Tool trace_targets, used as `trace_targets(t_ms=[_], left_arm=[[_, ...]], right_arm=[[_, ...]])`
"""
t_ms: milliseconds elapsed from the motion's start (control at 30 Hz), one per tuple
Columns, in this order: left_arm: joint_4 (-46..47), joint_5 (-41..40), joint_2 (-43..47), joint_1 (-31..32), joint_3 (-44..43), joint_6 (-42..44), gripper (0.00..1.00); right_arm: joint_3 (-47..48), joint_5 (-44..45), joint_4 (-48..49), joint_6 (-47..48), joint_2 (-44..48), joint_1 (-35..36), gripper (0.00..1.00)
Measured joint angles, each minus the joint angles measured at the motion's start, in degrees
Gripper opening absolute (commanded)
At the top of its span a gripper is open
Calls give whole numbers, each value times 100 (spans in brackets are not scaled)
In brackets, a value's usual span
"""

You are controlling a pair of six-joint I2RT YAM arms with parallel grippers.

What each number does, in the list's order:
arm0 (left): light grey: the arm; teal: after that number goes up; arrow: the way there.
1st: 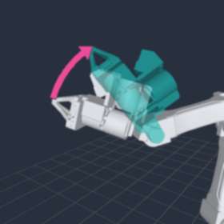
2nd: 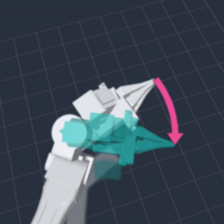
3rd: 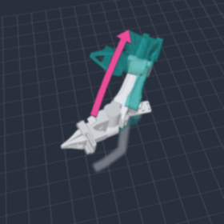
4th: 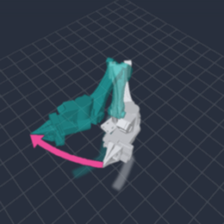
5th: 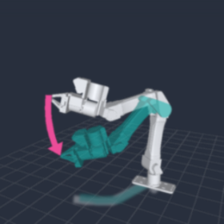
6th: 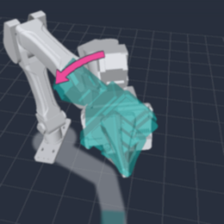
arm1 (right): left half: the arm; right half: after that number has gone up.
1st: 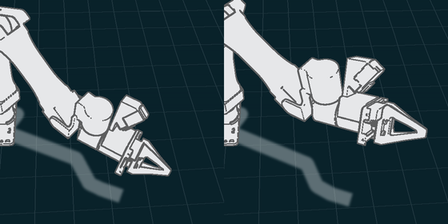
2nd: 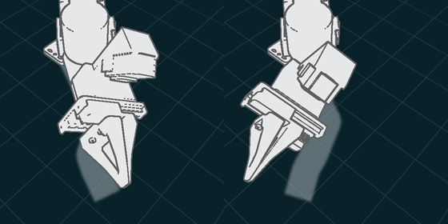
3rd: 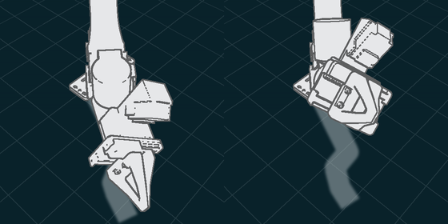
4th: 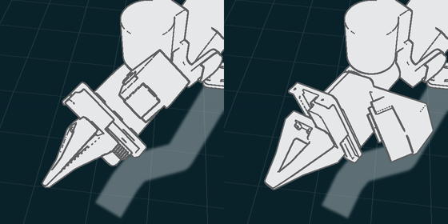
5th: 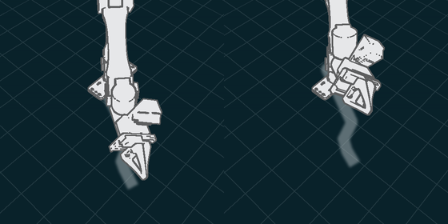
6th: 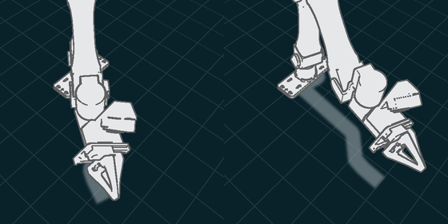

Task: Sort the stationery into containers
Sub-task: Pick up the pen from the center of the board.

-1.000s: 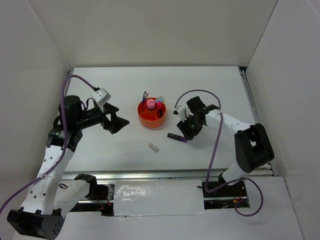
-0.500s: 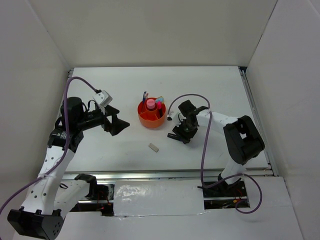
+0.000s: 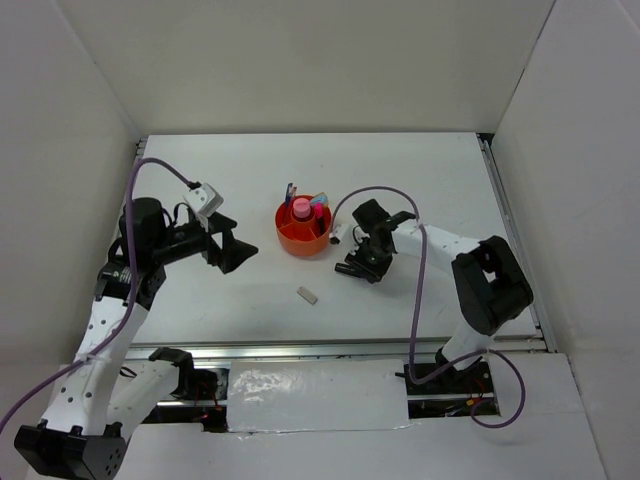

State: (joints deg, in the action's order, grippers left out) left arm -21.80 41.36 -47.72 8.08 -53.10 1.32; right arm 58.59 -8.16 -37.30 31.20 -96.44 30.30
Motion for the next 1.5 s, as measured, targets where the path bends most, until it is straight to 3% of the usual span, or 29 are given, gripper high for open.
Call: trace_targets(t_ms=[267,667,1000,1267,1500], left_arm=[[105,-22,122,0,144,-7,97],[199,-63,299,0,369,17,97],[304,-166,365,-72,450,-17,99],[638,-13,-37,-450,450,-468,99],[988,262,-282,-796,450,-894,99]], right_arm=[[592,590,-597,542,887,103,6],[601,2717,-286,2404,1637,752,5],[122,3792,1392,4367,1646,949,2],[-426,3716,2793,5643,1725,960,0],[-1097,3047,4325,6690,1928,789,0]])
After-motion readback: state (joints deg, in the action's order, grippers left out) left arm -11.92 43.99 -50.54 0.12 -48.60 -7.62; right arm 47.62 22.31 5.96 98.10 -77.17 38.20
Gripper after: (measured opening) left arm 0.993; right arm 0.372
